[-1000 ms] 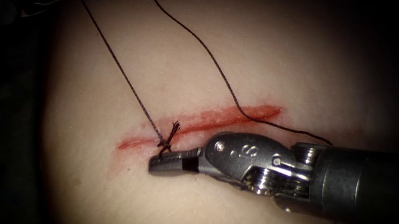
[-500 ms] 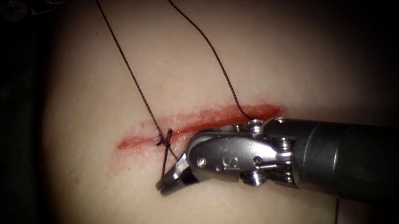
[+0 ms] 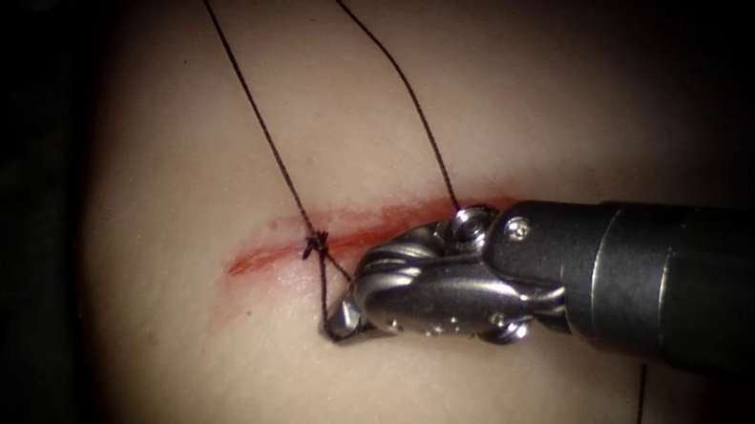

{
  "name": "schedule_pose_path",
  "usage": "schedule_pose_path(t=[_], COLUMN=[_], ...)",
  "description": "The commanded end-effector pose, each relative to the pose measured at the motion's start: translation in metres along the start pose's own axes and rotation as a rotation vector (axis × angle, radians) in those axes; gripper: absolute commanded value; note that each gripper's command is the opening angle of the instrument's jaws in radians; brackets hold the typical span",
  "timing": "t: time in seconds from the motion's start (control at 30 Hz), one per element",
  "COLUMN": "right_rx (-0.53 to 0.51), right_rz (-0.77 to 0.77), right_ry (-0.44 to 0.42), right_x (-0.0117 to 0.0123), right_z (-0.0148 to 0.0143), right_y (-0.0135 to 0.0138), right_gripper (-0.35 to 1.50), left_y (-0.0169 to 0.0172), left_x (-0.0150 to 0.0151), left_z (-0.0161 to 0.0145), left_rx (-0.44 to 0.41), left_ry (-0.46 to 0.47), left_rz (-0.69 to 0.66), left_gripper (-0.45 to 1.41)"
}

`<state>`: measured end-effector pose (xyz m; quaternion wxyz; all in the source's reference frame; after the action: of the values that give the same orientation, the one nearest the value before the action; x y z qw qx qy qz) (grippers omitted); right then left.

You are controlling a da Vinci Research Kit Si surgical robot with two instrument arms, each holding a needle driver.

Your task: Wound Closure

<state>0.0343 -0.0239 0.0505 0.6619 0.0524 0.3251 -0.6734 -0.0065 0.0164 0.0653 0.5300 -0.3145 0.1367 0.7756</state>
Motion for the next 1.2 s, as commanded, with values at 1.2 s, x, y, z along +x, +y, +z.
schedule_pose_path(t=[1.2], right_rx=[-0.268], right_rz=[0.132], right_ry=[0.121], right_x=[0.0026], right_z=[-0.0018], right_y=[0.0042], right_gripper=[-0.35], left_y=[0.0068], left_x=[-0.0031], left_z=[0.0036], left_rx=[0.119], left_ry=[0.038], left_rz=[0.884], left_gripper=[-0.45])
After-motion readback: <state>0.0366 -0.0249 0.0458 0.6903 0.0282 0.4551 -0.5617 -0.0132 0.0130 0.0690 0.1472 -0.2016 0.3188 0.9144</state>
